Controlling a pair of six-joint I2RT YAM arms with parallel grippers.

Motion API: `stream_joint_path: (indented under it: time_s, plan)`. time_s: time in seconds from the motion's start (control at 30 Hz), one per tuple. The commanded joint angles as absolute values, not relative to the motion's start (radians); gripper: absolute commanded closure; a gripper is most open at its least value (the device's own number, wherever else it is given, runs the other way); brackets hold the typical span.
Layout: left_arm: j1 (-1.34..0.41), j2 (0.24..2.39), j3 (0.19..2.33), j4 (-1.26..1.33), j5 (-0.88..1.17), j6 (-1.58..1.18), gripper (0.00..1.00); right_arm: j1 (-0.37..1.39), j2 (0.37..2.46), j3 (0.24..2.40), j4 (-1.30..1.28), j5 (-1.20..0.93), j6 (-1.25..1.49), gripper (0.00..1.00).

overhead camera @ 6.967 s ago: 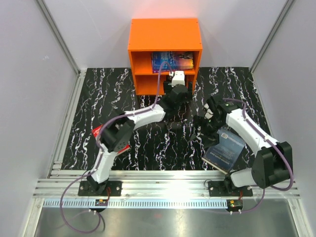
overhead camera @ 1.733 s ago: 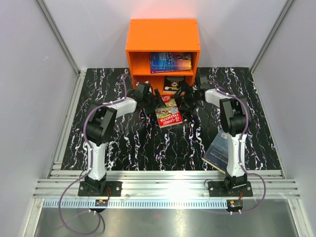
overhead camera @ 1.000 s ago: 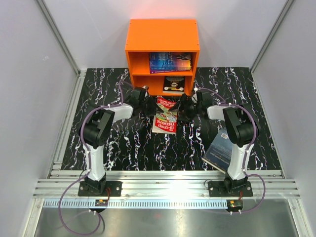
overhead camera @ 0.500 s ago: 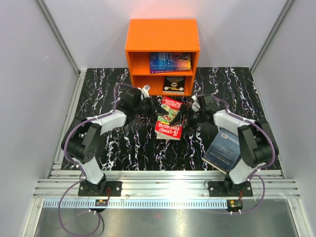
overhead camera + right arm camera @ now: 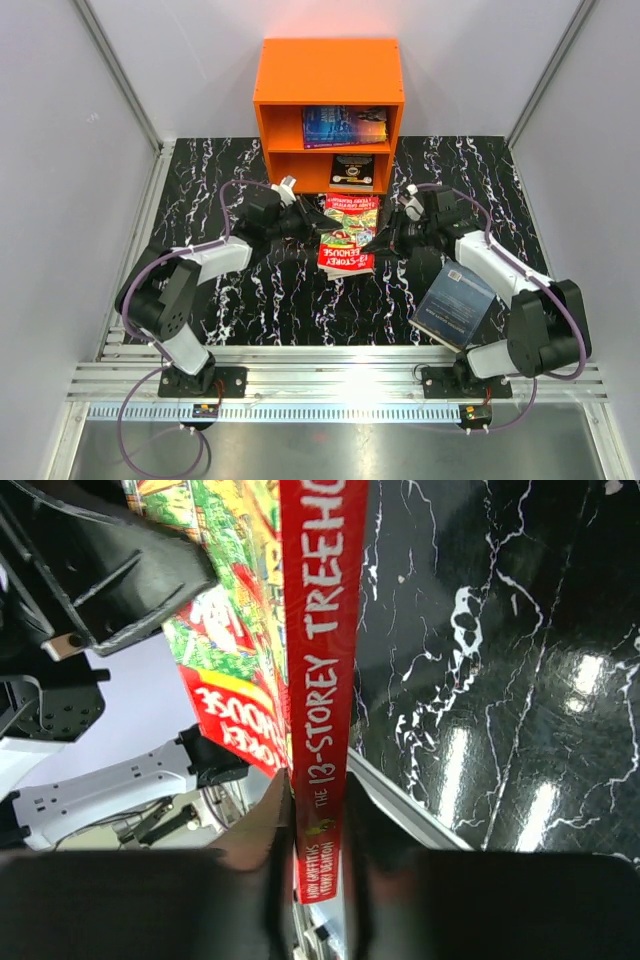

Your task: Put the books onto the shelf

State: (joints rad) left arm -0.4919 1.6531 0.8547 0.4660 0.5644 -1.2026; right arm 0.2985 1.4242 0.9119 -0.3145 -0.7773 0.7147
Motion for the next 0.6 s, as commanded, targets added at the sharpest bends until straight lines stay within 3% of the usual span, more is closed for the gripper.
stream_joint_path:
  time_s: [0.0, 0.07, 0.1, 0.17, 0.23, 0.27, 0.3, 0.37, 0.4, 0.5, 0.57]
  plan:
    - [-0.566, 1.600, 0.876, 0.511, 0.516, -1.217, 1.00, 0.301, 1.356, 0.948, -0.282, -0.813, 0.735, 0.87]
    - [-0.589, 1.588, 0.888, 0.477, 0.491, -1.207, 1.00, 0.298, 1.332, 0.962, -0.323, -0.807, 0.718, 1.00]
    - [-0.595, 1.583, 0.896, 0.425, 0.468, -1.195, 0.95, 0.296, 1.324, 0.965, -0.336, -0.805, 0.713, 1.00]
    - [-0.621, 1.575, 0.948, 0.349, 0.425, -1.164, 0.49, 0.295, 1.293, 0.969, -0.365, -0.796, 0.700, 1.00]
    - [-0.644, 1.560, 1.014, 0.095, 0.355, -1.068, 0.02, 0.293, 1.264, 0.982, -0.424, -0.760, 0.684, 1.00]
    - [-0.667, 1.551, 1.066, -0.037, 0.186, -1.033, 0.01, 0.293, 1.258, 1.008, -0.458, -0.734, 0.657, 1.00]
    - [-0.684, 1.537, 1.185, -0.371, 0.069, -0.981, 0.01, 0.293, 1.252, 1.029, -0.497, -0.703, 0.641, 1.00]
    - [-0.762, 1.531, 1.331, -0.629, -0.165, -0.928, 0.01, 0.291, 1.244, 1.102, -0.627, -0.585, 0.600, 1.00]
    - [-0.805, 1.531, 1.483, -0.814, -0.387, -0.872, 0.01, 0.293, 1.249, 1.129, -0.671, -0.537, 0.594, 1.00]
    - [-0.997, 1.574, 1.740, -1.073, -0.755, -0.789, 0.01, 0.290, 1.272, 1.213, -0.787, -0.416, 0.604, 1.00]
    - [-1.148, 1.589, 1.801, -1.109, -0.860, -0.717, 0.01, 0.288, 1.304, 1.261, -0.830, -0.402, 0.624, 1.00]
